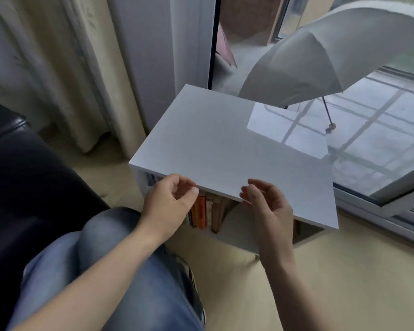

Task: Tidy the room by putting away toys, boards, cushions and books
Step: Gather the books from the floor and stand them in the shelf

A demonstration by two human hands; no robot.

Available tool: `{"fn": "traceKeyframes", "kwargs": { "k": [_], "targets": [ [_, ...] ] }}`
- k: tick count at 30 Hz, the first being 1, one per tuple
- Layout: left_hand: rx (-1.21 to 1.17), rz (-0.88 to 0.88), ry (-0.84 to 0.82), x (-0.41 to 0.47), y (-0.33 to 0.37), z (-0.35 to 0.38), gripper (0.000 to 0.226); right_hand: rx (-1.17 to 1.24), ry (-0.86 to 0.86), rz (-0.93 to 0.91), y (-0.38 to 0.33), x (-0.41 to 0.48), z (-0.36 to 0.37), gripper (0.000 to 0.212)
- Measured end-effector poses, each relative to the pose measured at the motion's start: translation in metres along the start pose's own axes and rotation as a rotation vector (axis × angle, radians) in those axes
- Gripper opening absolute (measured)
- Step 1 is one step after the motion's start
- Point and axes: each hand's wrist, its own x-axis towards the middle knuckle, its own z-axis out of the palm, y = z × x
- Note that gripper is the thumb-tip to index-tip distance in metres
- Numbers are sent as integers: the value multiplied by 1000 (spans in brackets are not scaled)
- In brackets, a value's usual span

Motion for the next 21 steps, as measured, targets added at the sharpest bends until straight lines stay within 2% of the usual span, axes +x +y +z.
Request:
{"fn": "traceKeyframes", "kwargs": {
  "k": [4, 10, 14, 18, 21],
  "targets": [
    [54, 9, -22, -19, -23, 15, 6, -54, 26, -10, 39, -25, -19, 10],
    [149, 8, -14, -28, -56, 29, 7, -235, 24, 67, 111, -26, -18, 9],
    [184, -2, 9, -26, -70, 31, 7, -307, 22, 105, 142, -3, -1, 23],
    [218, 7, 8, -27, -78, 26, 7, -390, -1, -15, 163, 18, 20, 18],
    [240, 15, 4, -28, -81, 22, 7, -507, -69, -95, 173, 28, 27, 40]
  ]
}}
